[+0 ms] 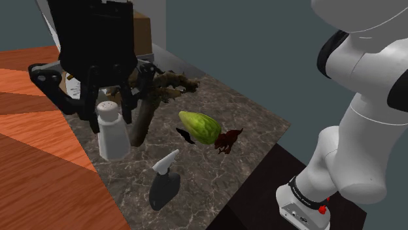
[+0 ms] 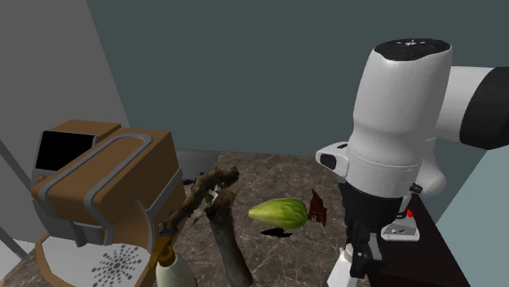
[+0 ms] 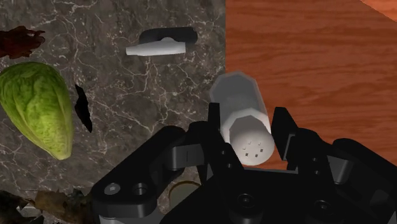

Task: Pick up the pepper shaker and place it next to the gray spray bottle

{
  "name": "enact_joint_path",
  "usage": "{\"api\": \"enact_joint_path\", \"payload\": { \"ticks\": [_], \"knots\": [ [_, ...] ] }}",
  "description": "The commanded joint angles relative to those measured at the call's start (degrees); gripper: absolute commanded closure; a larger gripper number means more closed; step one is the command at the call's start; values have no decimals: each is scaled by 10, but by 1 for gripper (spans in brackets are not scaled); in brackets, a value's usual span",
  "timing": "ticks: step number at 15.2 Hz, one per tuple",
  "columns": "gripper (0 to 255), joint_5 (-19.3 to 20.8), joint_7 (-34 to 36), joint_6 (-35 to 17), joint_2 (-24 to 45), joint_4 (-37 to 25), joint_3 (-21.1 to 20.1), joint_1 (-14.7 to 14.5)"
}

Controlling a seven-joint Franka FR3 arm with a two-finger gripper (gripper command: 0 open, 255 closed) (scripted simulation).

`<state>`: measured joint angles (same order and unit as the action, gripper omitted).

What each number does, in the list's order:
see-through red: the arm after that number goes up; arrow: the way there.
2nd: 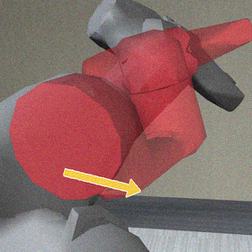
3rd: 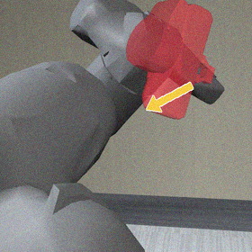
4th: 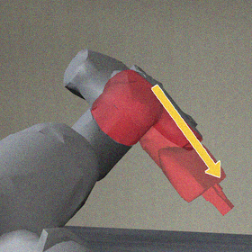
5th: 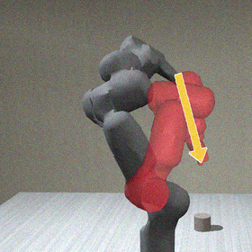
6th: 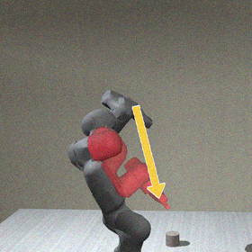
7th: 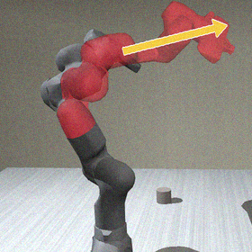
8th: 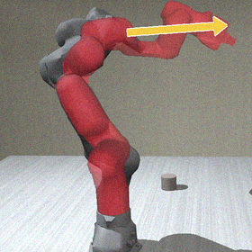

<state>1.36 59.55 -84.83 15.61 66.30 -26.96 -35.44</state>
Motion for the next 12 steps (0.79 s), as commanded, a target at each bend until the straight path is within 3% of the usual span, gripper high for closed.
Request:
{"api": "enact_joint_path", "payload": {
  "ticks": [1,12],
  "knots": [
    [255,-2,2,-16,-5,20,0,1],
    [255,-21,-14,-117,-43,157,3,18]
  ]
}}
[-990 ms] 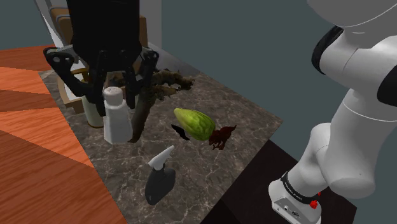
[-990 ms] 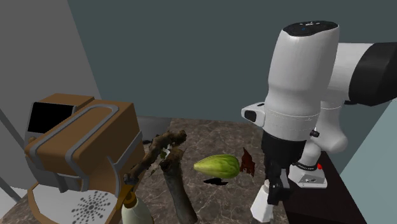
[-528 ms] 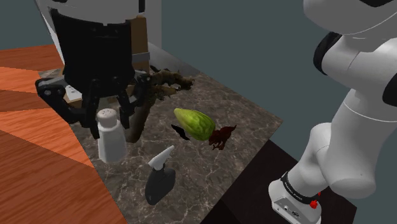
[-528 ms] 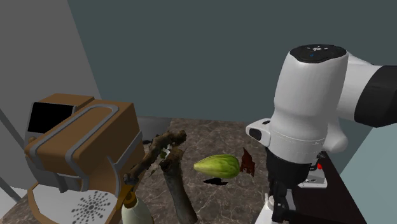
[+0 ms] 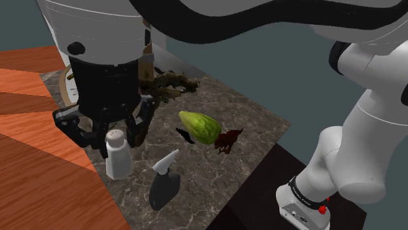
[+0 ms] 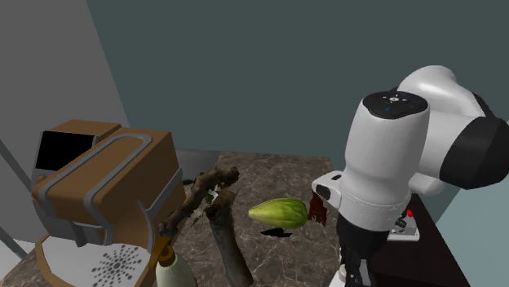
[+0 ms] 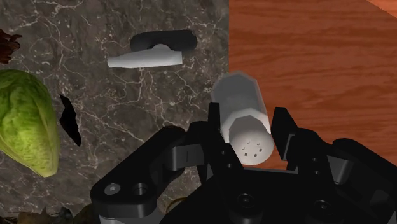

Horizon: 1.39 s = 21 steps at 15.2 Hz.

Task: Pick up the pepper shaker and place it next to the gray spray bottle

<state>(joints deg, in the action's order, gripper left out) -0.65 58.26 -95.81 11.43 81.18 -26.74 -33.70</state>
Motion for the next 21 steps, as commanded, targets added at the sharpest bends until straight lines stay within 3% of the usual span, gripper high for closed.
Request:
{"api": "enact_joint_path", "payload": {
  "ticks": [1,21],
  "knots": [
    [255,-2,-2,-16,-3,18,1,2],
    [255,-6,-15,-171,-8,178,4,8]
  ]
}}
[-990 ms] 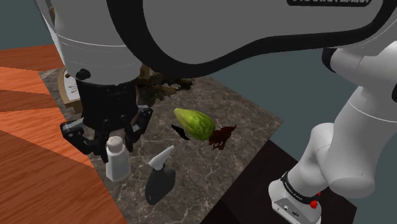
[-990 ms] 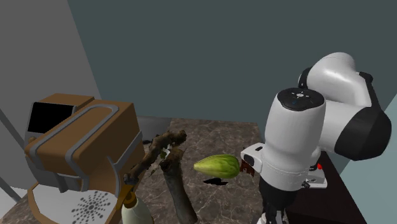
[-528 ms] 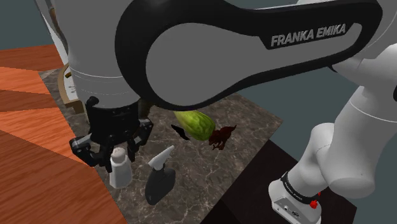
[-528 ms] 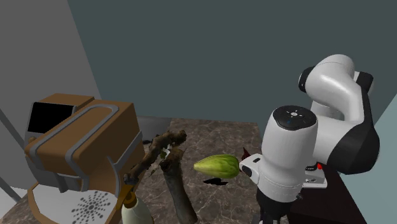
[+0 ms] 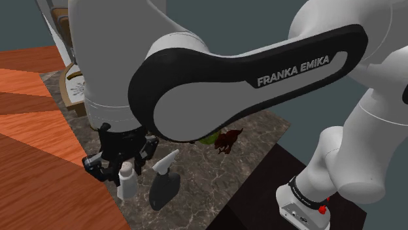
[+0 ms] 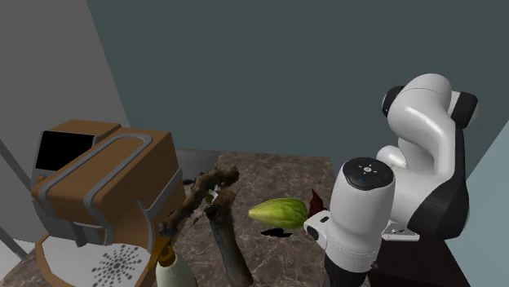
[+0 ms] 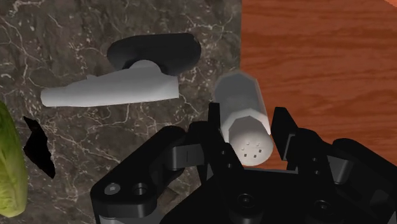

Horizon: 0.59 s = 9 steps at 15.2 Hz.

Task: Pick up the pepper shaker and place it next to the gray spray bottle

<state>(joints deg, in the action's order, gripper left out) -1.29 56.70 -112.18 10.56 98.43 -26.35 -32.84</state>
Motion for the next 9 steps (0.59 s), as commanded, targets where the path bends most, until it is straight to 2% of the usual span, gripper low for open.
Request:
{"api": "enact_joint_path", "payload": {
  "ticks": [1,9],
  "knots": [
    [255,1,0,-15,2,12,0,-1],
    [255,7,0,-72,17,56,2,-2]
  ]
}}
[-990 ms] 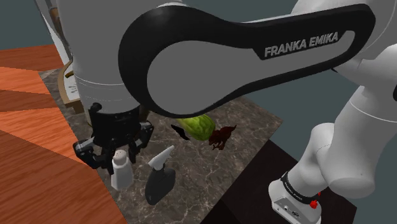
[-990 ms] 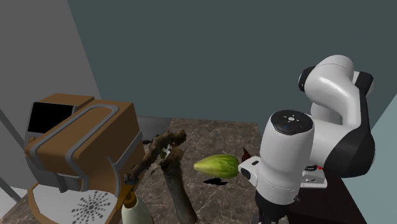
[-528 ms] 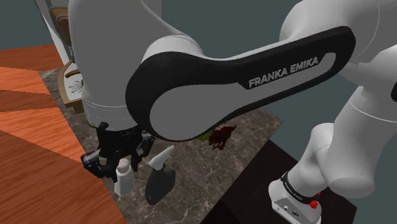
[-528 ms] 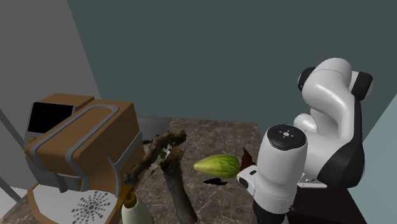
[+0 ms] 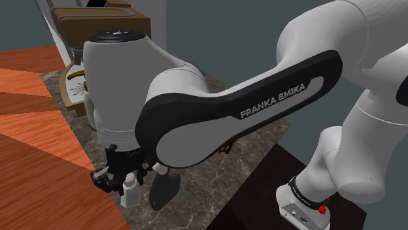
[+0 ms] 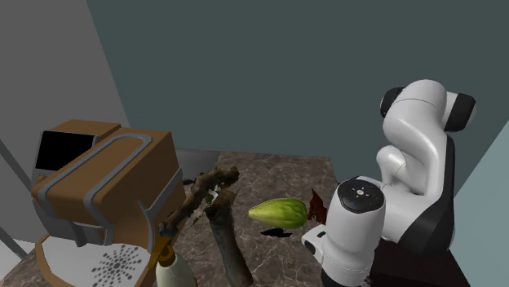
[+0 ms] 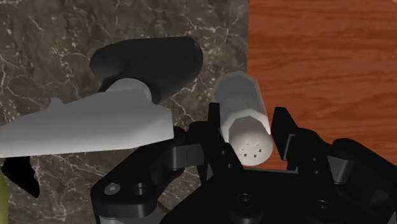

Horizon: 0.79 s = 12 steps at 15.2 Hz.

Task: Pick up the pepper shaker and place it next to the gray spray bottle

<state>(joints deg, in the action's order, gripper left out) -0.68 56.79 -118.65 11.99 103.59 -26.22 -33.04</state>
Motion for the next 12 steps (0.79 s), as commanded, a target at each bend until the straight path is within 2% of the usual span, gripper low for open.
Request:
{"api": "enact_joint_path", "payload": {
  "ticks": [1,12],
  "knots": [
    [255,2,0,-15,5,10,1,0],
    [255,18,5,-91,39,55,6,-5]
  ]
}}
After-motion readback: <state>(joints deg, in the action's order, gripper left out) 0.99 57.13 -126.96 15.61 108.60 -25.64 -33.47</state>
